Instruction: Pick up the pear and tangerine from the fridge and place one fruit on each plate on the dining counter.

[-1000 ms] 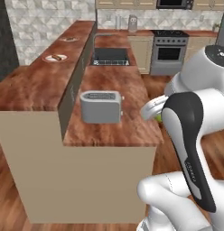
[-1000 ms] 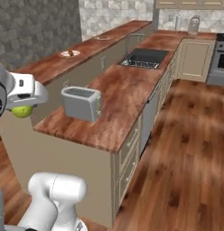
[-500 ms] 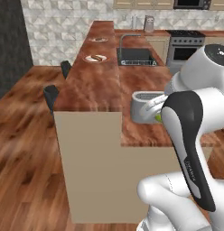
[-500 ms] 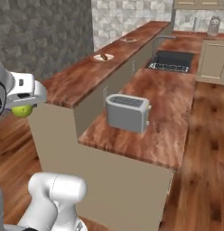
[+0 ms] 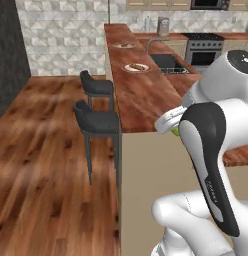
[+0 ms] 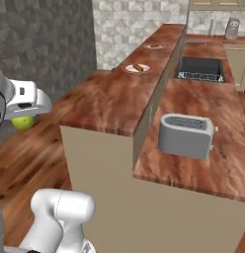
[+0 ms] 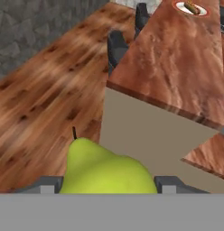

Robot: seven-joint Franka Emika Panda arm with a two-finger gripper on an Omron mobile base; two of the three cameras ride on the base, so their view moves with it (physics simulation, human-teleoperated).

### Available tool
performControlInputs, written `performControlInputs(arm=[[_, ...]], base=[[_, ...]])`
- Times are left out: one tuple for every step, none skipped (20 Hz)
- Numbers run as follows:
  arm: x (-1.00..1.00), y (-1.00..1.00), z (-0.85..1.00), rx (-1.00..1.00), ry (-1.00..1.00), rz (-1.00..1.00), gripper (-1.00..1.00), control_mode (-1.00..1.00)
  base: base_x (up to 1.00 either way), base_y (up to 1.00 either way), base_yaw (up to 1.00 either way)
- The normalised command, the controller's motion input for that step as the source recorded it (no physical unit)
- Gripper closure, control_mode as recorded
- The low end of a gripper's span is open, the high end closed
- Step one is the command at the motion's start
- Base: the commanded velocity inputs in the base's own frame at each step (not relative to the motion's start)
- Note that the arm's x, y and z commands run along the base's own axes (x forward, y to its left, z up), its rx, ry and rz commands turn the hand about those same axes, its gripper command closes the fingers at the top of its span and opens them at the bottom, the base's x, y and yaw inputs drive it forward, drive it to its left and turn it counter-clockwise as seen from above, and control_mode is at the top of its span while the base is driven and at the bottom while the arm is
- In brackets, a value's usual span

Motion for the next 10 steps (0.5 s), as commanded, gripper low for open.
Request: performControlInputs(arm=[[0.00,0.00,0.00,0.00,0.00,0.00,1.00,1.00],[0.00,0.00,0.00,0.00,0.00,0.00,1.00,1.00],[0.00,0.00,0.00,0.00,0.00,0.00,1.00,1.00],[0.00,0.00,0.00,0.00,0.00,0.00,1.00,1.00],[0.00,0.00,0.00,0.00,0.00,0.00,1.00,1.00],[0.00,0.00,0.00,0.00,0.00,0.00,1.00,1.00],[0.00,0.00,0.00,0.00,0.00,0.00,1.00,1.00],[0.00,0.00,0.00,0.00,0.00,0.00,1.00,1.00],[0.00,0.00,0.00,0.00,0.00,0.00,1.00,1.00],[0.00,0.00,0.00,0.00,0.00,0.00,1.00,1.00]], base=[[0.49,1.00,-0.40],[0.49,1.00,-0.43],[0.49,1.00,-0.45],[0.50,1.00,-0.46],[0.49,1.00,-0.46],[0.48,1.00,-0.46],[0.48,1.00,-0.46],[0.46,1.00,-0.45],[0.47,1.00,-0.45],[0.47,1.00,-0.45]])
